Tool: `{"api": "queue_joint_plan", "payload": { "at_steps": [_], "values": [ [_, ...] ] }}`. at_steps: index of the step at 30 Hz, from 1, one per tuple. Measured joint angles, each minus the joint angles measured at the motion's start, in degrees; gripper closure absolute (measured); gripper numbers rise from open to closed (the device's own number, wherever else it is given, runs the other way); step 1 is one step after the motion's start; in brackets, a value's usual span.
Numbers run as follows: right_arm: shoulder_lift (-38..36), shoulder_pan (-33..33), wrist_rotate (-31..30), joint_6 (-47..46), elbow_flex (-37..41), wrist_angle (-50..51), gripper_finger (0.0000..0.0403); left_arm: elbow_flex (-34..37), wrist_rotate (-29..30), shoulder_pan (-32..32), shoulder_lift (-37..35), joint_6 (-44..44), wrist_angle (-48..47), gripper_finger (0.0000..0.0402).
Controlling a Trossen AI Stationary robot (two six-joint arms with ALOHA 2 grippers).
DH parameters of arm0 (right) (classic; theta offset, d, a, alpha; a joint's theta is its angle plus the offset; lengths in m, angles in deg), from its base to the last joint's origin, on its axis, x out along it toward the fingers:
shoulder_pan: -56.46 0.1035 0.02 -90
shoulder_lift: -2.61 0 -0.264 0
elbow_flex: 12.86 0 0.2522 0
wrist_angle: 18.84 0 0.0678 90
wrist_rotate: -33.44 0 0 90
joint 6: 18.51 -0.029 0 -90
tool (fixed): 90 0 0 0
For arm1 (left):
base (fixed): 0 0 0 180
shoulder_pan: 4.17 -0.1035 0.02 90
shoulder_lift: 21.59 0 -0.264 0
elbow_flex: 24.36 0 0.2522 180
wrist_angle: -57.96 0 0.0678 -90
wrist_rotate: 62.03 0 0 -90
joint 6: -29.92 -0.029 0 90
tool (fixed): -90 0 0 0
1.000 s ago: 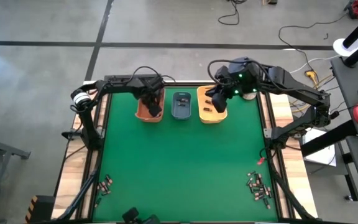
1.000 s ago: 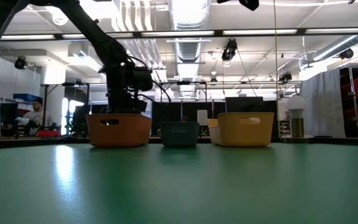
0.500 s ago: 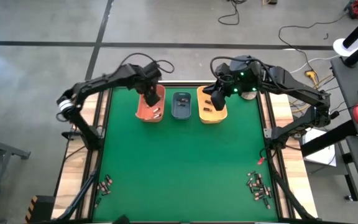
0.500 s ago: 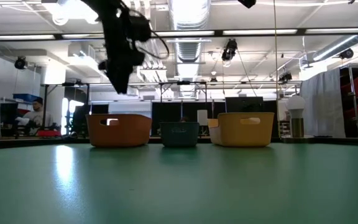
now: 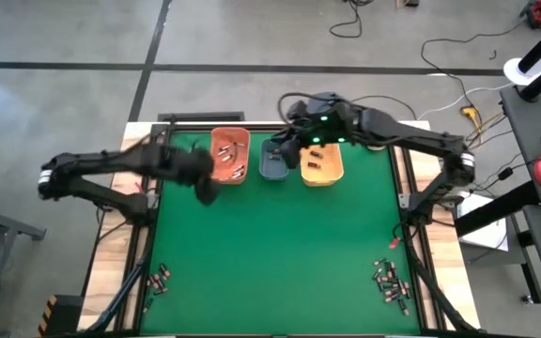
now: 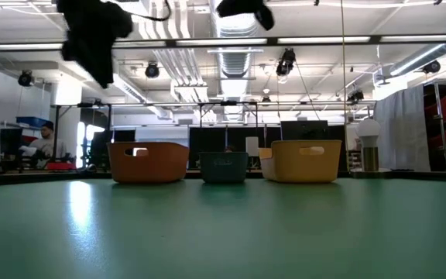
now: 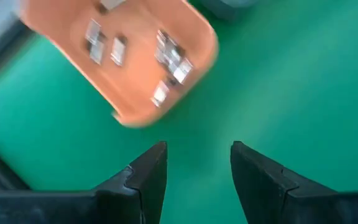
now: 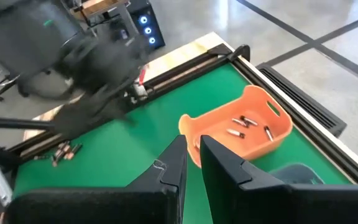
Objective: Sort batteries
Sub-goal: Put the large black battery into the yellow bin
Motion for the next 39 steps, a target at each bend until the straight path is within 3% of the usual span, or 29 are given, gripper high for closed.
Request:
{"api": "queue_joint_plan", "payload": {
  "at_steps": [9, 16, 23, 29, 34, 39],
  "values": [
    [8.88, 0.82, 0.24, -6.28, 0.04, -10.8, 0.0364, 14.58, -1.42, 25.39, -3.87, 24.72, 6.47, 0.0246],
    [9.77, 2.83, 1.05, -3.54, 0.04, -10.3, 0.0364, 18.55, -7.62, 36.7, -0.66, 46.9, 13.73, 0.0246],
    [6.95, 4.16, 1.13, 4.7, 0.04, -7.82, 0.0364, 15.79, -18.88, 42.13, 4.42, 67.82, 14.41, 0.0246],
    [2.88, 6.23, 1.01, 10.64, 0.04, 7.65, 0.0364, 9.87, -19.12, 43.37, 9.99, 81.0, 12.42, 0.0246],
    [-0.04, 9.56, 0.46, 14.98, 0.04, 17.46, 0.0364, 4.63, -20.54, 45.04, 16.64, 91.46, 2.65, 0.0246],
    [-1.53, 13.85, 0.48, 16.47, 0.07, 23.34, 0.0364, 4.74, -23.87, 47.67, 19.08, 101.8, 0.07, 0.0246]
  ]
}}
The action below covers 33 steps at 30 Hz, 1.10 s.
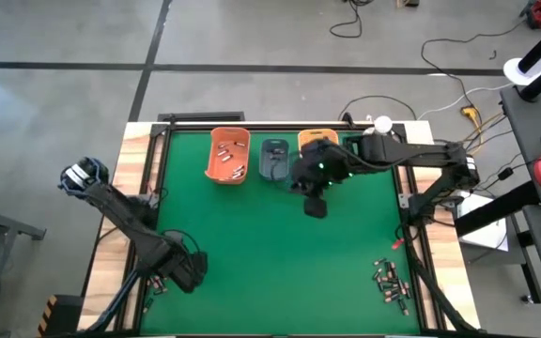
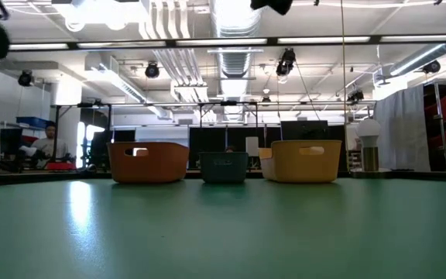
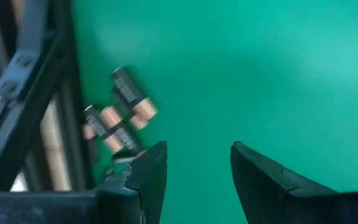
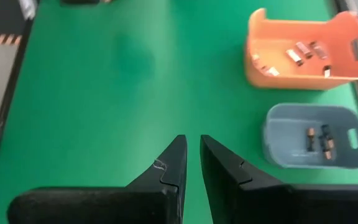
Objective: Sort batteries
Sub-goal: Put the large black battery into the yellow bin
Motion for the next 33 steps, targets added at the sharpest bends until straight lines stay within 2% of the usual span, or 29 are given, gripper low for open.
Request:
{"api": "queue_joint_plan", "payload": {
  "at_steps": [2, 10, 13, 19, 24, 33],
  "values": [
    [-0.53, 1.61, -0.01, 0.12, 0.04, 1.55, 0.0364, 1.2, -2.22, 0.15, 0.19, 0.59, -0.33, 0.0246],
    [-0.89, 5.97, -1.82, -1.83, 0.04, 2.16, 0.0364, 5.84, -2.48, 0.23, -0.44, -0.39, 0.65, 0.0246],
    [-0.83, 6.36, -3.07, -2.73, 0.04, 1.76, 0.0364, 8.11, -4.35, 0.35, -0.73, -0.92, 1.81, 0.0246],
    [-0.41, 6.32, -3.13, -5.16, 0.09, -0.8, 0.0364, 15.11, -8.23, 0.37, -3.84, 0.55, 9.55, 0.0246],
    [0.02, 6.32, -3.13, -5.77, 0.09, -3.08, 0.0364, 20.46, -8.24, 0.35, -6.39, 1.98, 15.23, 0.0246],
    [0.36, 6.27, -3.15, -6.67, 0.09, -3.91, 0.0364, 24.5, -8.39, 0.35, -7.31, 1.99, 20.21, 0.0246]
  ]
}}
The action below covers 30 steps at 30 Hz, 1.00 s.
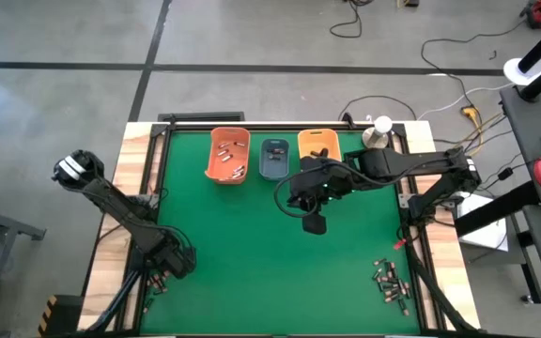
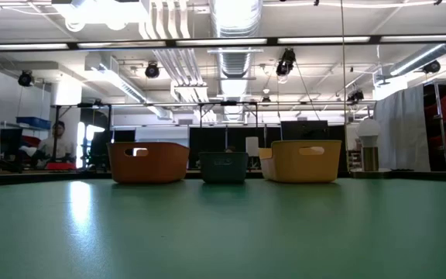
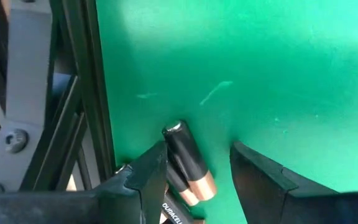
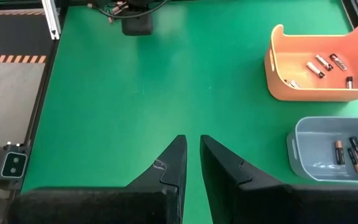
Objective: Sort batteries
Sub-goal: Put the large black battery into the yellow bin
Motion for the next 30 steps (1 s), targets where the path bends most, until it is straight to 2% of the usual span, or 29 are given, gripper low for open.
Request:
{"api": "queue_joint_plan", "payload": {
  "at_steps": [4, 12, 23, 26, 30],
  "values": [
    [0.0, 0.0, -1.42, -0.07, 0.0, -0.47, 0.0364, -0.39, 0.31, 0.0, 0.8, -0.45, -0.1, 0.0246],
    [0.0, -0.51, -1.45, 0.31, 0.0, -3.53, 0.0364, -4.1, 6.82, -0.02, 3.4, -2.44, 1.39, 0.0248],
    [0.02, -0.91, -1.46, 0.46, 0.0, -4.72, 0.0364, -11.21, 6.25, -0.02, 12.02, -10.48, 2.02, 0.025],
    [0.02, -0.96, -1.46, 0.46, 0.0, -4.73, 0.0364, -12.66, 6.12, -0.02, 13.86, -12.06, 2.09, 0.0272],
    [0.02, -0.96, -1.46, 0.46, 0.0, -4.73, 0.0364, -13.43, 6.04, -0.09, 15.53, -13.08, 2.55, 0.0329]
  ]
}}
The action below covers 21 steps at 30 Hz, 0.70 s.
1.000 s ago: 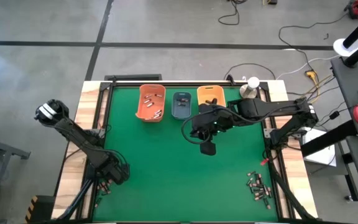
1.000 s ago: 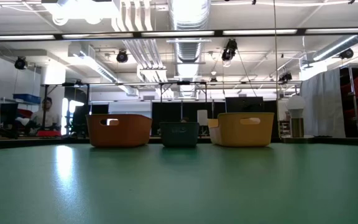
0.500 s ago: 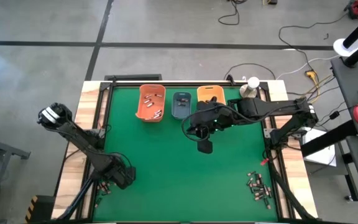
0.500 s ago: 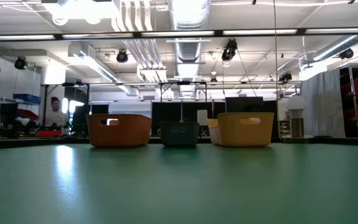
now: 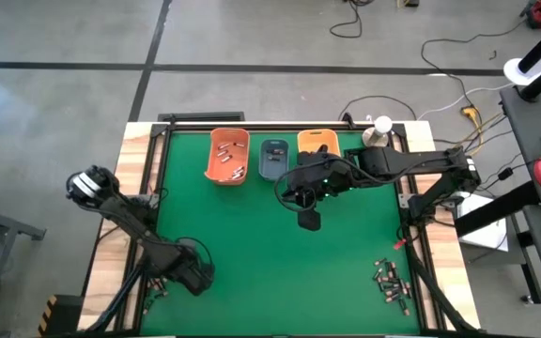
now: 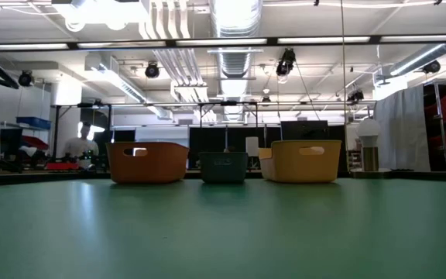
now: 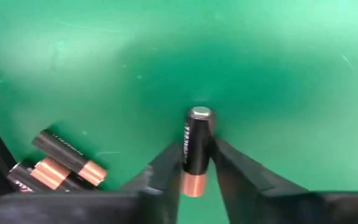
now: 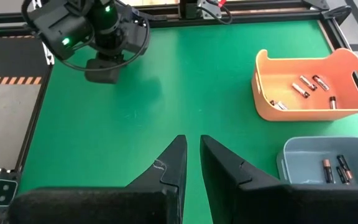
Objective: Sort batteries
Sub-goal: Put the large black battery into the yellow bin
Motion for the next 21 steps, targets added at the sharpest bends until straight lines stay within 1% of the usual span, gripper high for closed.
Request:
{"api": "queue_joint_plan", "payload": {
  "at_steps": [3, 4, 8, 10, 12, 14, 16, 19, 21],
  "values": [
    [0.0, 0.01, 0.0, -0.08, 0.0, 0.01, 0.0364, -0.14, 0.23, 0.0, 0.51, -1.12, -0.12, 0.0373],
    [0.0, 0.02, 0.0, -0.24, 0.0, -0.01, 0.0364, -0.14, 0.23, 0.0, 0.53, -1.74, -0.29, 0.038],
    [0.0, 0.02, 0.02, -0.63, 0.0, 0.03, 0.0364, -0.27, 1.39, -0.28, -0.77, -3.74, -1.4, 0.038],
    [0.0, 0.02, 0.02, -1.51, -0.08, 0.14, 0.0364, -0.4, 2.87, -0.71, -2.24, -4.83, -3.09, 0.0376],
    [0.0, 0.02, 0.04, -1.95, -0.24, 0.25, 0.0364, -0.99, 6.77, -1.41, -4.35, -5.66, -6.6, 0.0373],
    [0.0, 0.02, 0.04, -2.01, -0.49, 0.28, 0.0364, -2.03, 10.11, -2.33, -6.64, -6.64, -7.8, 0.0374],
    [0.0, 0.02, 0.07, -2.8, -0.66, 0.34, 0.0364, -2.48, 14.23, -3.52, -9.05, -9.47, -10.44, 0.0376],
    [0.0, 0.02, 0.12, -3.84, -1.03, 1.09, 0.0364, -3.71, 22.16, -6.1, -12.2, -17.28, -9.84, 0.0376],
    [-0.01, 0.02, 0.11, -4.21, -1.19, 1.92, 0.0364, -4.64, 26.52, -8.24, -13.7, -25.29, -9.99, 0.0375]
  ]
}}
